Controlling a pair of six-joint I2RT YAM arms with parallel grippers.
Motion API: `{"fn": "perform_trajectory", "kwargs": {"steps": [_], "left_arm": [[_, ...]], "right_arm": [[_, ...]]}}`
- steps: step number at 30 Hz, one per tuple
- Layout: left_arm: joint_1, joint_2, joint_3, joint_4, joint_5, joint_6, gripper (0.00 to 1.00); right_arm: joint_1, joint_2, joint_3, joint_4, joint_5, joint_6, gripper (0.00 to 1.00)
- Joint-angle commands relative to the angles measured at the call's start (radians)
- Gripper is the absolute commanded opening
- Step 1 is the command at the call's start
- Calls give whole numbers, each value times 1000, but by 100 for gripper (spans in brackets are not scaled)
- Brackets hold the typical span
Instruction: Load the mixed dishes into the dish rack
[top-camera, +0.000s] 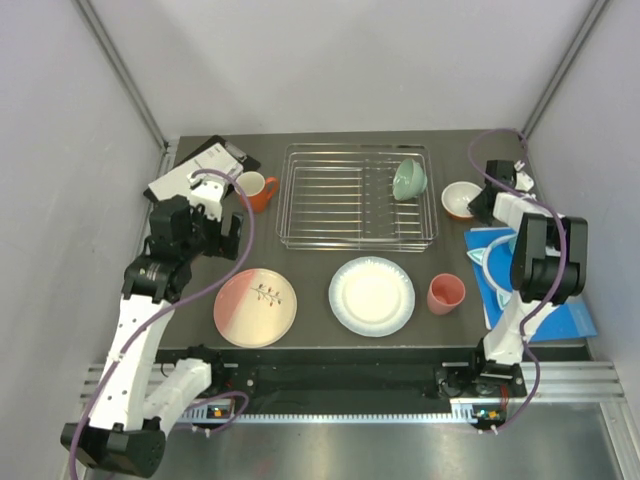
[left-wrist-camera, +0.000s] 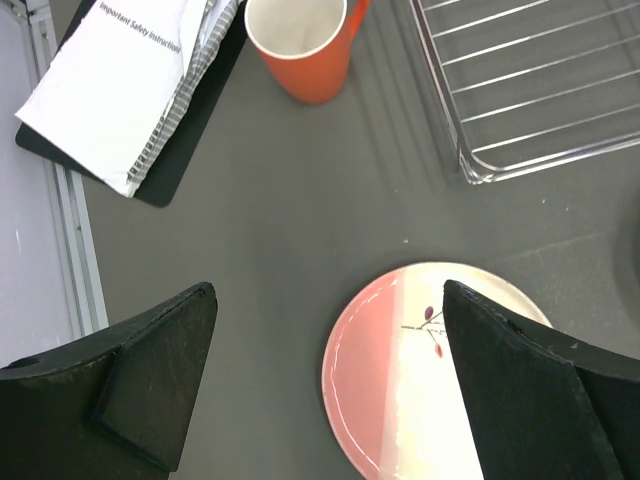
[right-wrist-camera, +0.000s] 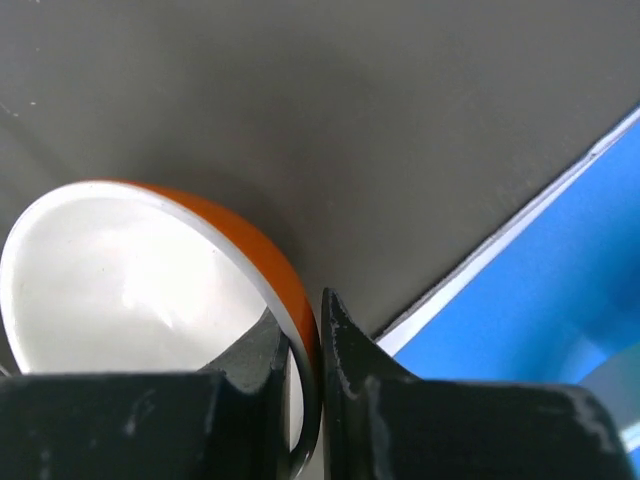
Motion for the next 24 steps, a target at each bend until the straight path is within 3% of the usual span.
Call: {"fn": "perform_trajectory", "kwargs": {"steps": [1,5,13,19,24], "left_arm": [[2,-56,-45,-6,-23,13,99],[2,-96,-96,-26,-3,13,99],[2,-90,-107,8,2,-4,99],[2,-72,-76,27,-9,4,99],[2,-81,-58,24,-14,1,99]], "right_arm": [[-4,-104,-11,-3,9,-22,0],[71,-240,65,-101,123,-89,0],[417,-501,148,-273,508,-273,0],[680,-423,214,-509,905,-364,0],[763,-307,259,-646,1049,-296,0]]}}
